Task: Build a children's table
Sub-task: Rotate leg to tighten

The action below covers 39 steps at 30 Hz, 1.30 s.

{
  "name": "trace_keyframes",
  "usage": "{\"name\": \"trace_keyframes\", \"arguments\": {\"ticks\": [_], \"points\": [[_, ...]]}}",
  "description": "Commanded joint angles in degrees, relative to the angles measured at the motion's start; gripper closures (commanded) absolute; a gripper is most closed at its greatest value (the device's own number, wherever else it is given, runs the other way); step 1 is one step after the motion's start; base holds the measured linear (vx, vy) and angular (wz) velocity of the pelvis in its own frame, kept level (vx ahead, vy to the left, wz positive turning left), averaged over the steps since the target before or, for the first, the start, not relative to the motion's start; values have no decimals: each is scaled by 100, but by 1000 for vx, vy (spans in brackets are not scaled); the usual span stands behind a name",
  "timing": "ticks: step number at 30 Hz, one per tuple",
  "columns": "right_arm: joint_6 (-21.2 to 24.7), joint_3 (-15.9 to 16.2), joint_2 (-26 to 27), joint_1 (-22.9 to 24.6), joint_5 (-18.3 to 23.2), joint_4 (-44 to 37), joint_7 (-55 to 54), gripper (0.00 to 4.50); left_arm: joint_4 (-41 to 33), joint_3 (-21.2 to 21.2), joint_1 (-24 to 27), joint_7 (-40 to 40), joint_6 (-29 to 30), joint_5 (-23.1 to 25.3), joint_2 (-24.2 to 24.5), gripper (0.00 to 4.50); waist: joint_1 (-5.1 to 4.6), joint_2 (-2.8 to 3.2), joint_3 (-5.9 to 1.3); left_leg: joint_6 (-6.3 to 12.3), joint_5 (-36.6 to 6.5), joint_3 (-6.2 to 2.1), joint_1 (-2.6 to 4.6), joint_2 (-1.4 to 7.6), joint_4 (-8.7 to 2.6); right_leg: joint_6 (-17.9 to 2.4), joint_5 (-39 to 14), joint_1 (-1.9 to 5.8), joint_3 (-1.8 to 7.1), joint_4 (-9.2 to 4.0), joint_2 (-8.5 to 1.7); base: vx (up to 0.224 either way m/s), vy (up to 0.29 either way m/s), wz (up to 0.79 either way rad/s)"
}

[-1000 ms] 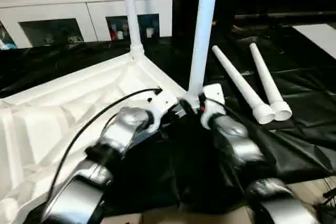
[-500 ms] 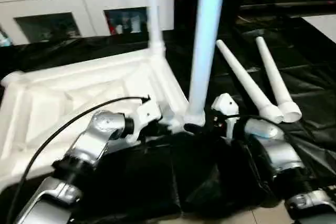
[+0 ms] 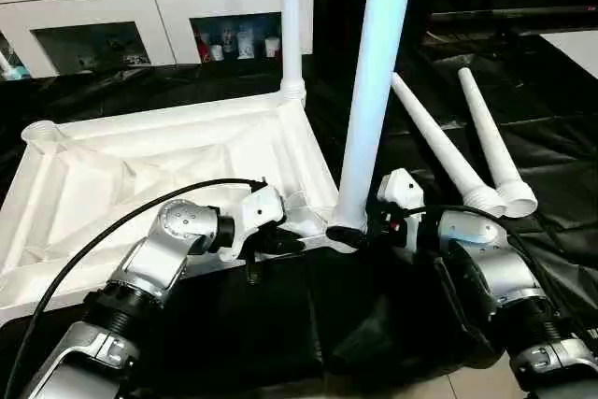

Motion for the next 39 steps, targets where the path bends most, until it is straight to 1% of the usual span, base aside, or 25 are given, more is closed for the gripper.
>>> {"name": "trace_keyframes", "arguments": {"ticks": [1,3,5,10,13,14,16,17,18,19,20,21,22,23,24,25,26,27,29,30,32,34,36,37,39], "points": [[30,-13,-49,43,33,-15,-10,133,-118,-13,88,-101,-12,-159,-5,450,16,-95,-365,687,-439,13,56,103,-264,-1511,545,355,196,-290,-352,0,0,0],[45,-19,-39,46,35,-1,17,157,-133,-12,99,-111,6,-152,2,450,16,-97,-363,682,-448,9,56,105,-265,-1514,504,355,195,-290,-353,0,0,0],[48,-15,-33,52,34,14,30,171,-140,-8,101,-120,24,-154,7,450,17,-99,-366,682,-428,9,52,103,-259,-1520,519,359,194,-283,-350,0,0,0],[102,-3,4,71,27,15,2,177,-140,-13,89,-136,60,-154,16,450,28,-97,-370,694,-408,9,59,106,-251,-1532,546,352,194,-276,-348,0,0,0],[126,-82,130,21,-30,219,-334,178,-84,10,60,-40,112,-139,-33,450,27,-102,-364,690,-420,10,55,103,-250,-1544,537,349,194,-275,-349,0,0,0],[150,-153,223,-20,-41,364,-562,178,-28,30,33,49,161,-126,-83,450,19,-95,-359,655,-478,11,53,102,-254,-1545,428,343,198,-284,-360,0,0,0],[203,-228,331,-69,-64,524,-849,178,64,47,-13,180,201,-87,-148,450,-15,-104,-331,551,-668,8,55,101,-276,-1526,95,333,197,-318,-362,0,0,0],[208,-262,413,-100,-119,633,-1105,178,142,63,-56,301,257,-54,-207,450,-43,-101,-310,444,-868,5,67,98,-296,-1478,-282,318,198,-357,-366,0,0,0],[258,-326,566,-153,-190,815,-1541,178,322,112,-149,578,337,13,-328,450,-61,-104,-297,344,-1022,3,79,91,-304,-1403,-622,315,203,-391,-369,0,0,0],[275,-340,602,-164,-201,854,-1633,178,366,124,-171,645,352,28,-357,450,-77,-110,-293,304,-1052,5,85,93,-312,-1372,-741,308,210,-402,-370,0,0,0],[389,-436,870,-225,-246,1064,-2249,178,640,184,-320,1025,481,115,-526,450,-98,-103,-264,167,-1250,-4,104,82,-349,-1266,-1215,298,215,-448,-366,0,0,0],[474,-514,1051,-256,-230,1169,-2606,178,804,218,-410,1286,555,178,-627,450,-105,-98,-253,114,-1360,-4,125,82,-359,-1218,-1429,279,220,-474,-372,0,0,0],[474,-514,1051,-256,-230,1169,-2606,178,804,218,-410,1286,555,178,-627,450,-122,-98,-236,59,-1494,-5,142,79,-371,-1168,-1671,265,222,-499,-373,0,0,0],[582,-590,1356,-296,-233,1314,-3153,178,1078,291,-565,1718,668,247,-820,450,-135,-103,-238,-10,-1627,-17,139,75,-383,-1063,-1985,275,228,-525,-387,0,0,0],[608,-621,1536,-325,-266,1413,-3499,178,1237,341,-659,2010,749,286,-951,450,-123,-94,-243,-52,-1655,-24,166,81,-391,-991,-2072,246,234,-542,-388,0,0,0],[608,-621,1536,-325,-266,1413,-3499,178,1237,341,-659,2010,749,286,-951,450,-126,-98,-237,-78,-1737,-36,166,70,-397,-961,-2157,240,231,-555,-387,0,0,0],[646,-689,1852,-416,-275,1631,-4065,178,1507,378,-820,2499,874,381,-1171,450,-128,-106,-249,-78,-1744,-37,164,77,-402,-941,-2163,248,237,-559,-393,0,0,0],[645,-693,1868,-422,-275,1643,-4095,178,1521,379,-828,2523,880,387,-1182,450,-126,-83,-250,-83,-1726,-34,173,78,-405,-941,-2109,221,243,-565,-392,0,0,0],[639,-765,2054,-505,-250,1796,-4435,178,1688,369,-921,2788,926,464,-1306,450,-124,-86,-241,-106,-1849,-47,170,75,-419,-894,-2199,227,228,-580,-392,0,0,0],[616,-852,2209,-597,-209,1941,-4700,179,1835,351,-1000,2983,935,525,-1418,450,-134,-101,-245,-84,-1907,-40,189,78,-424,-887,-2233,209,228,-600,-392,0,0,0],[532,-937,2412,-772,-225,2185,-5003,180,2085,328,-1134,3252,884,616,-1596,450,-137,-83,-252,-127,-1991,-54,206,80,-438,-878,-2281,203,220,-614,-400,0,0,0],[491,-903,2456,-845,-337,2273,-5132,180,2191,291,-1189,3325,822,665,-1646,450,-139,-84,-240,-152,-2204,-64,232,84,-452,-841,-2351,187,214,-640,-395,0,0,0],[441,-880,2476,-897,-370,2317,-5057,180,2203,261,-1206,3255,753,653,-1684,450,-139,-103,-230,-133,-2341,-74,229,79,-471,-804,-2361,184,213,-651,-396,0,0,0],[441,-880,2476,-897,-370,2317,-5057,180,2203,261,-1206,3255,753,653,-1684,450,-138,-114,-233,-119,-2377,-81,212,72,-475,-775,-2433,206,211,-653,-413,0,0,0],[405,-922,2492,-907,-313,2304,-4978,180,2205,260,-1210,3222,729,644,-1685,450,-135,-116,-234,-99,-2379,-82,213,74,-481,-749,-2474,202,215,-661,-417,0,0,0]]}}
